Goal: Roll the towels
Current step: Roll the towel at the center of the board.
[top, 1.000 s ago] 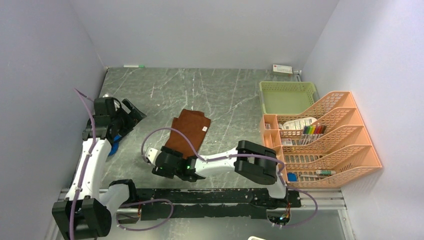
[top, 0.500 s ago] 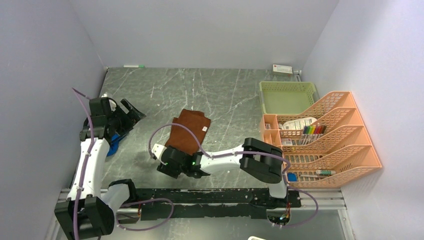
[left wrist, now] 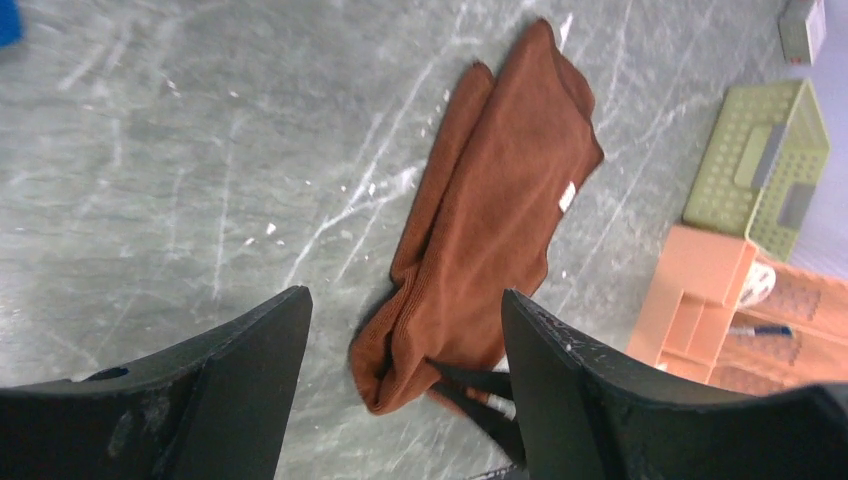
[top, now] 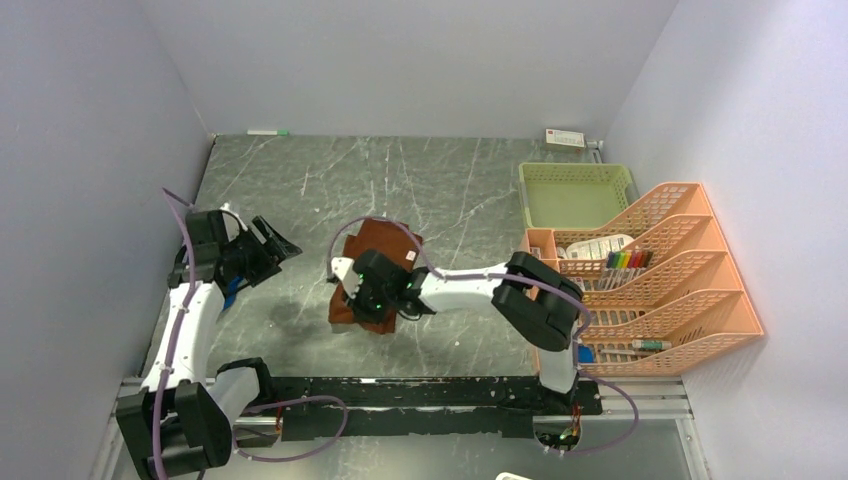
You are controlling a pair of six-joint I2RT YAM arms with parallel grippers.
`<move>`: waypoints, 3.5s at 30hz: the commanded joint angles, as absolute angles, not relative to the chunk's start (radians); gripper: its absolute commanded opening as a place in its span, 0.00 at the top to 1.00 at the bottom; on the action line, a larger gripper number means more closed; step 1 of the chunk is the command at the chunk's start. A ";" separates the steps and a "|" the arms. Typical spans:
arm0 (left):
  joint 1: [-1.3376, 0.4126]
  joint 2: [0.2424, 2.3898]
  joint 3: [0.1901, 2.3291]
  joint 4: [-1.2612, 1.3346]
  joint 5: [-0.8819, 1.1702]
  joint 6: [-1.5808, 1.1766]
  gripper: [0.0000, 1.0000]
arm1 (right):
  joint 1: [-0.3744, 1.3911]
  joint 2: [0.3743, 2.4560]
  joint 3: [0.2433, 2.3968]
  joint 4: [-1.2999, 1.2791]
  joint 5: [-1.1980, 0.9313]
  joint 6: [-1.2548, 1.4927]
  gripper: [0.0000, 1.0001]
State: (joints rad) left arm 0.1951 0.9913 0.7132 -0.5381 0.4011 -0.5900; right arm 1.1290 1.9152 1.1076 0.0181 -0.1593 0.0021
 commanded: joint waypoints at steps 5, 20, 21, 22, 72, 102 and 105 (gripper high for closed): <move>0.162 0.963 0.660 -0.477 0.581 -0.521 0.22 | 0.932 1.864 1.128 -0.192 -0.774 0.061 1.00; -0.214 0.909 0.537 -0.430 0.419 -0.690 0.26 | 0.804 2.091 1.372 -0.331 -0.945 0.235 1.00; -0.233 0.902 0.528 -0.433 0.396 -0.702 0.26 | 0.793 2.107 1.378 -0.330 -0.960 0.253 1.00; -0.251 0.895 0.520 -0.435 0.379 -0.714 0.26 | 0.778 2.123 1.381 -0.326 -0.974 0.268 1.00; -0.432 1.290 0.472 -0.182 0.233 -0.887 0.93 | 1.137 1.501 0.932 0.031 0.243 -0.315 0.21; -0.348 1.370 0.524 -0.174 0.490 -0.804 0.93 | 1.269 1.686 0.645 0.477 0.173 -0.836 0.28; -0.334 1.355 0.530 -0.192 0.511 -0.793 0.93 | 1.268 1.733 0.640 0.512 0.208 -0.862 0.28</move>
